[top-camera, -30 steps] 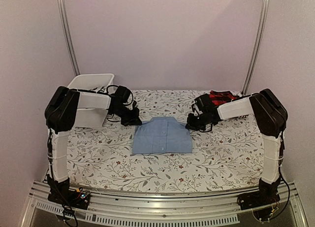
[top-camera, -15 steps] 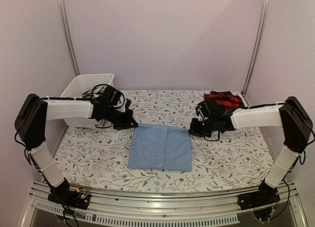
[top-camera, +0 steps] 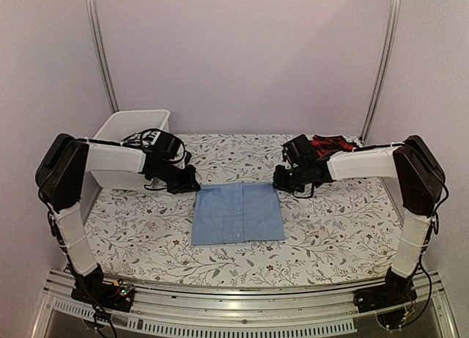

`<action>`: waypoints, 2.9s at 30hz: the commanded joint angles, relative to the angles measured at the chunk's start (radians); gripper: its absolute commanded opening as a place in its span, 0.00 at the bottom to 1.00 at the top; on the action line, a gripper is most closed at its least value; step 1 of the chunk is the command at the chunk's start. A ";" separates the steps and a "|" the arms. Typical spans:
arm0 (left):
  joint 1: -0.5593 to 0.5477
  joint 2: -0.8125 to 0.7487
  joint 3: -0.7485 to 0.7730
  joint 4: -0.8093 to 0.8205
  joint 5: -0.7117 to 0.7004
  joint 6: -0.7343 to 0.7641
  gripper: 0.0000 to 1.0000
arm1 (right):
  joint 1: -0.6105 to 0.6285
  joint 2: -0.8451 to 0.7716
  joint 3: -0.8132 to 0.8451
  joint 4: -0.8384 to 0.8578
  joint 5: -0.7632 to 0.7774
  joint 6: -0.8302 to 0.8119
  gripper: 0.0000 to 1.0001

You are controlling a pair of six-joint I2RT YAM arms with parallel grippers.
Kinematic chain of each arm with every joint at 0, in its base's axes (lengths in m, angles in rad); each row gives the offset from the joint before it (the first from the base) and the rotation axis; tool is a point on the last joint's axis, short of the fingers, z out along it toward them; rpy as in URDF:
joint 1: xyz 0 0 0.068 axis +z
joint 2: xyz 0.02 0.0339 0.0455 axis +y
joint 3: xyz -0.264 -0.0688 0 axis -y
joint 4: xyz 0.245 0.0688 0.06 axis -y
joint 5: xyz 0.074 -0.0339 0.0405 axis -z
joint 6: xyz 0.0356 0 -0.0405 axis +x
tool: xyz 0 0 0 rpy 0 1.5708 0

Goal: Fold and stack the long sleeve shirts
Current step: Fold the 2/3-rectangle-folded shirt at the center of the board, then smooth out the square-folded shirt at the center of the board.

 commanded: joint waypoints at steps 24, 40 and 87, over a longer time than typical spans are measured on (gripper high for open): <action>-0.125 -0.078 0.044 -0.072 -0.001 -0.006 0.08 | 0.091 0.102 0.187 -0.033 -0.115 -0.110 0.17; -0.045 0.218 0.250 -0.119 -0.049 0.051 0.04 | -0.045 0.324 0.257 0.011 -0.232 -0.061 0.17; -0.023 -0.260 -0.278 0.058 0.174 -0.035 0.21 | 0.072 -0.050 -0.359 0.318 -0.301 0.129 0.40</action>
